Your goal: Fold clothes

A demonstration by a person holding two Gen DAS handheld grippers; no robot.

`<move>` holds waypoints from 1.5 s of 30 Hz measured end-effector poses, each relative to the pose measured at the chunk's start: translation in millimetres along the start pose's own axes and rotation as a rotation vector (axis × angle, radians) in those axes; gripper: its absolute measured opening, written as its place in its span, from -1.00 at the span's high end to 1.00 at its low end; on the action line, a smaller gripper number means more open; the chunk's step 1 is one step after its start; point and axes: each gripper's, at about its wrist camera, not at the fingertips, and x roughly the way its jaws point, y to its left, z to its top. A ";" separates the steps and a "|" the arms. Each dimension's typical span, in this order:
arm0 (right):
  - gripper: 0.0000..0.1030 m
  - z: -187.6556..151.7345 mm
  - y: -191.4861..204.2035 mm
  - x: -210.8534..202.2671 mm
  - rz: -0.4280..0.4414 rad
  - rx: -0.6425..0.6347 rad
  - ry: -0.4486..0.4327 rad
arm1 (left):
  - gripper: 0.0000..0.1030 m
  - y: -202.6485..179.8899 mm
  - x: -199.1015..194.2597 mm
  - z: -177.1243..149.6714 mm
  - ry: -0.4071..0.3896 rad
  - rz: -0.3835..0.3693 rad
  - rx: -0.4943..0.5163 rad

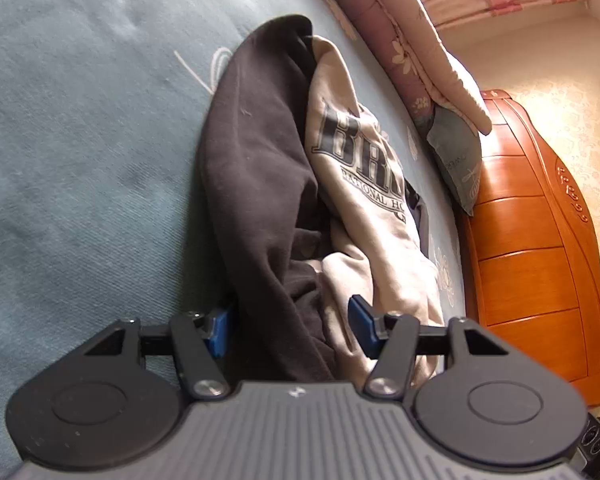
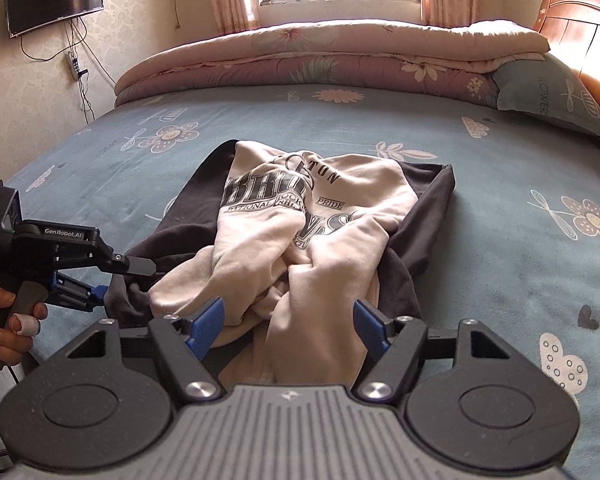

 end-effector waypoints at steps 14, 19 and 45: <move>-0.47 -8.7 -3.8 12.0 -0.008 0.020 0.028 | 0.58 0.8 -6.3 1.7 -0.019 0.124 0.033; -0.46 -18.8 -17.9 16.2 -0.065 0.055 0.051 | 0.61 9.3 -8.1 3.1 -0.026 0.102 -0.012; -0.47 -39.5 -50.8 31.2 -0.155 0.187 0.137 | 0.91 31.8 -87.9 93.7 -0.251 0.400 0.083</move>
